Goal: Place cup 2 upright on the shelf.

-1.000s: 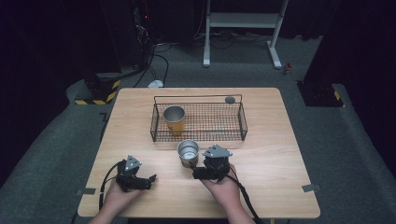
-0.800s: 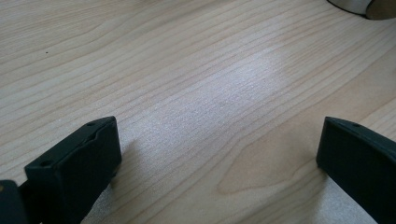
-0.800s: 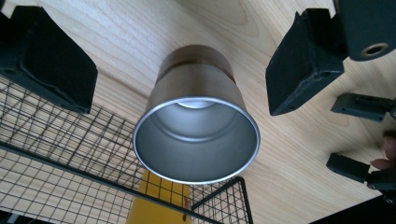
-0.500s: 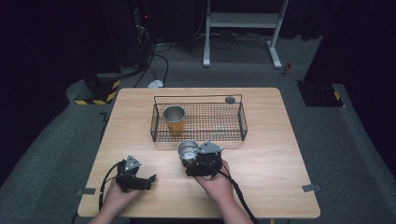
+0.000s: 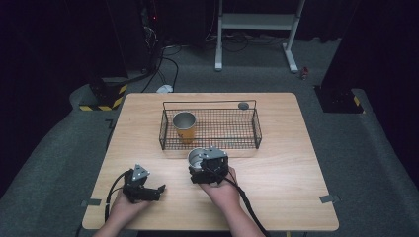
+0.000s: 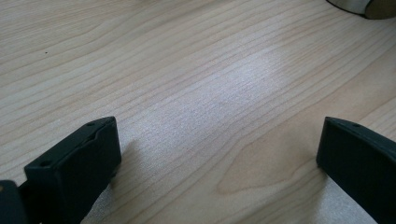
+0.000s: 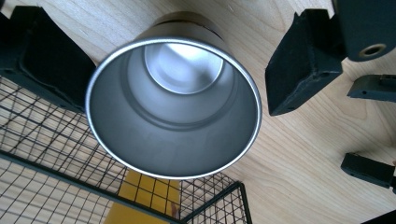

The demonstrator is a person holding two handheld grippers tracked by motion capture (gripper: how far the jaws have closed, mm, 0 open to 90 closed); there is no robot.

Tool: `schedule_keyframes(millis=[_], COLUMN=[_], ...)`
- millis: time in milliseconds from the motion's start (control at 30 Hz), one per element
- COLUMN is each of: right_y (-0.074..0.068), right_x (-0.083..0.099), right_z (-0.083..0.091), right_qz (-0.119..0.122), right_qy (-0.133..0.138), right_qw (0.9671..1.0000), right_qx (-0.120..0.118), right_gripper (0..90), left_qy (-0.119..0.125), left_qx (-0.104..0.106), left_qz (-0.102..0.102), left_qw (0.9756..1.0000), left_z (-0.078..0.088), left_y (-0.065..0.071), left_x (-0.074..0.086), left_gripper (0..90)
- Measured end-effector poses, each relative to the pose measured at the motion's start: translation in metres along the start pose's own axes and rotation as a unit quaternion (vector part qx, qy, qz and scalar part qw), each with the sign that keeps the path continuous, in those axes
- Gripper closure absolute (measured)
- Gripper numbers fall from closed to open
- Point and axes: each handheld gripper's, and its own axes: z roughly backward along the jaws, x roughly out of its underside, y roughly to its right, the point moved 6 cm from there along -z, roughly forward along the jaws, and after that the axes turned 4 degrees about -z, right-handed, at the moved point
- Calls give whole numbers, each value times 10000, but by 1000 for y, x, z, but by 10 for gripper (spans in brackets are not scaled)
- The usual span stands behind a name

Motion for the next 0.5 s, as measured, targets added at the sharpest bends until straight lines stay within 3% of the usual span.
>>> schedule_keyframes(millis=[200,500], right_y=[2,2], right_x=[-3,-2], right_z=[-10,-18], right_qz=[-65,67], right_qy=[-31,-46], right_qw=[10000,10000], right_qx=[29,28], right_gripper=[92,134], left_qy=[-4,0], left_qx=[-10,-14], left_qz=[-24,-32], left_qw=[10000,10000], left_z=[0,0], left_y=[0,-1], left_x=[0,0], left_gripper=[2,3])
